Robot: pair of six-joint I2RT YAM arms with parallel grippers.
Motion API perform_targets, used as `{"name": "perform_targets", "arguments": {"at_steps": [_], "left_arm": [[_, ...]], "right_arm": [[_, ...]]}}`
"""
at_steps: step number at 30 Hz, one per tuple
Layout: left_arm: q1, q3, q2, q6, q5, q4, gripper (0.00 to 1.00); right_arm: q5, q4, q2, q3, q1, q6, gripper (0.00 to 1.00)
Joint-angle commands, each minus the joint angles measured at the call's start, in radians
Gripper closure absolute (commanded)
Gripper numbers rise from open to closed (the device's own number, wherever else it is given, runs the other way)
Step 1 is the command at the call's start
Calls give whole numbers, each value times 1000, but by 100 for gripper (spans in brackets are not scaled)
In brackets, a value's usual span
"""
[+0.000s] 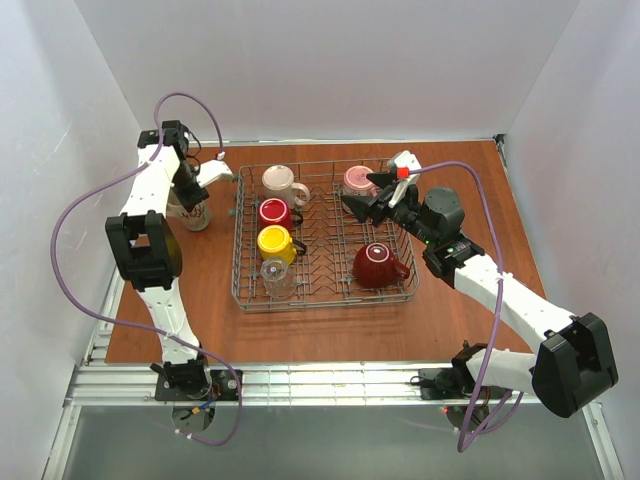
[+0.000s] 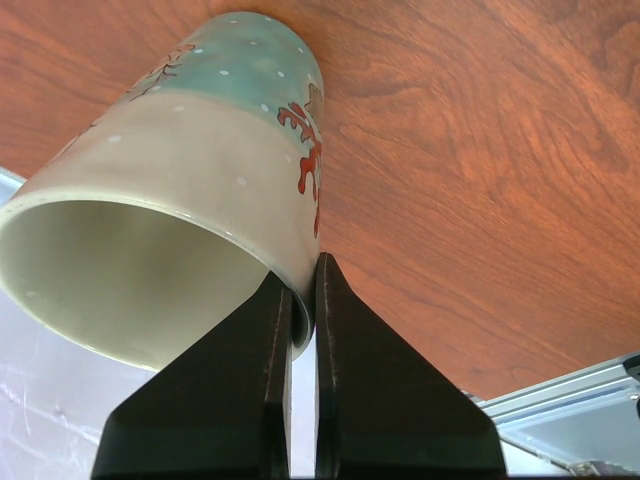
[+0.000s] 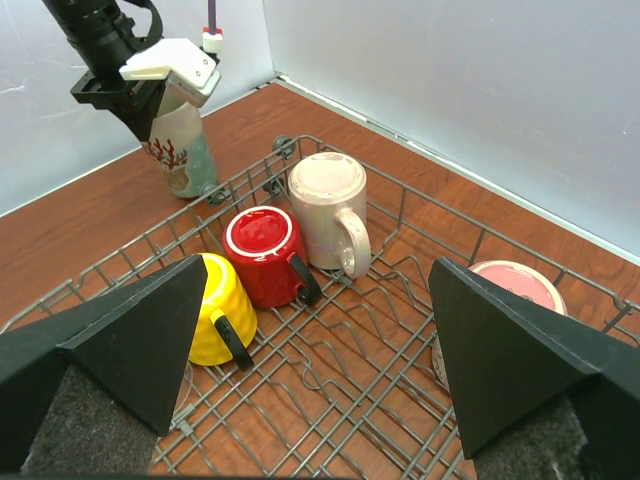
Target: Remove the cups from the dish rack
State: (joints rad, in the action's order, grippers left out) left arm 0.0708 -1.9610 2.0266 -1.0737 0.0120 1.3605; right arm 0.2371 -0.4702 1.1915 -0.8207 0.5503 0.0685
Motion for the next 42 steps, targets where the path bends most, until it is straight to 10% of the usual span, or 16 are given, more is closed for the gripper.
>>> {"name": "perform_targets", "arguments": {"at_steps": [1,9,20,27,31,42], "left_arm": [[6,-49,-19,-54,45,23,100],[6,-85,12,-63,46,17,100],[4,-55,-23,-61,23,-27,66],[4,-44,-104,-40,-39,-121,14],[0,45,-199,-19,-81,-214,14],[-2,226,-518,335,-417,-512,3]], "right_arm": [[-9,-24,-12,0,5,-16,15],[-4,-24,-13,3,7,-26,15],[-58,16,-9,-3,8,-64,10],[-160,338,88,-161,-70,-205,11],[-105,502,212,-261,-165,-243,41],[-76,533,473,-420,-214,-358,40]]}}
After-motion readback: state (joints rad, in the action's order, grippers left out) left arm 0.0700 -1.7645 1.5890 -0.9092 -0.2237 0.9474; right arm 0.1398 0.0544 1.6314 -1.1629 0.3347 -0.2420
